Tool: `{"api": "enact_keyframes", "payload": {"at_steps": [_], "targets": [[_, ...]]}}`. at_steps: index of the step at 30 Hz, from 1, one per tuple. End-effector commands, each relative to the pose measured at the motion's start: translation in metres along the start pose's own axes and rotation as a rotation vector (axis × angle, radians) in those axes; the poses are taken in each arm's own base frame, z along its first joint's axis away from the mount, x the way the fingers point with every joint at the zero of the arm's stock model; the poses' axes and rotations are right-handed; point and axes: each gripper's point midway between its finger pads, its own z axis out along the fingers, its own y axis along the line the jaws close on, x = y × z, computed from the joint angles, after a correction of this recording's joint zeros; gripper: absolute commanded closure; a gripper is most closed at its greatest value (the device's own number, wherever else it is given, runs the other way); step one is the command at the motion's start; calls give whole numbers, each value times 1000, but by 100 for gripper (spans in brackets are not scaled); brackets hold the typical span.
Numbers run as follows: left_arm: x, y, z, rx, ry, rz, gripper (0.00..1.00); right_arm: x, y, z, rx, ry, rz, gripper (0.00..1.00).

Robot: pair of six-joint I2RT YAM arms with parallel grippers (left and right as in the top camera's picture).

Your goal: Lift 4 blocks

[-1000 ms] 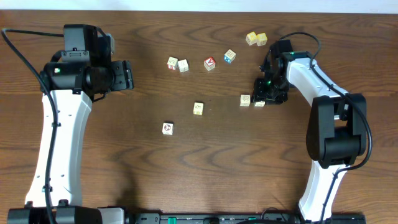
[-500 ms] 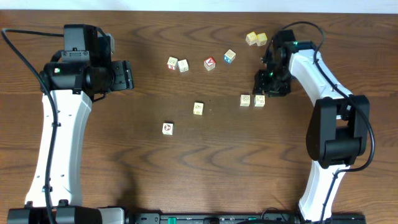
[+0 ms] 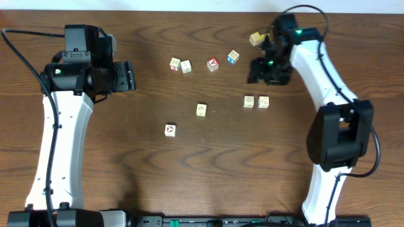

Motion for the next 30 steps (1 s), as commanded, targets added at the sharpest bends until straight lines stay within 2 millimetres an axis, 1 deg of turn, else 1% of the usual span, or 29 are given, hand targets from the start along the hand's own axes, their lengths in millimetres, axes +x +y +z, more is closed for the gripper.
{"api": "enact_keyframes", "payload": {"at_steps": [1,4,6,8,10,15,19,23,25,27,30], "targets": [[-5,2,-3,-9,-16,1,26,-1,58,7,-100,-20,-75,29],[-5,2,-3,-9,-16,1,26,-1,92,14,-125,-52,-123,26],[-5,2,-3,-9,-16,1,26,0,110,18,-125,-72,-150,21],[-5,2,-3,-9,-16,0,26,1,124,22,-93,-96,-166,17],[-5,2,-3,-9,-16,1,26,4,132,27,-35,-122,-176,16],[-5,2,-3,-9,-16,1,25,18,146,36,76,-148,-195,12],[-5,2,-3,-9,-16,1,26,30,146,41,164,-166,-85,12],[-5,2,-3,-9,-16,1,26,41,153,49,171,-167,-17,12],[-5,2,-3,-9,-16,1,26,47,156,55,168,-164,-6,16],[-5,2,-3,-9,-17,1,26,51,158,61,168,-165,2,24],[-5,2,-3,-9,-16,1,25,57,154,70,181,-166,36,27]]}}
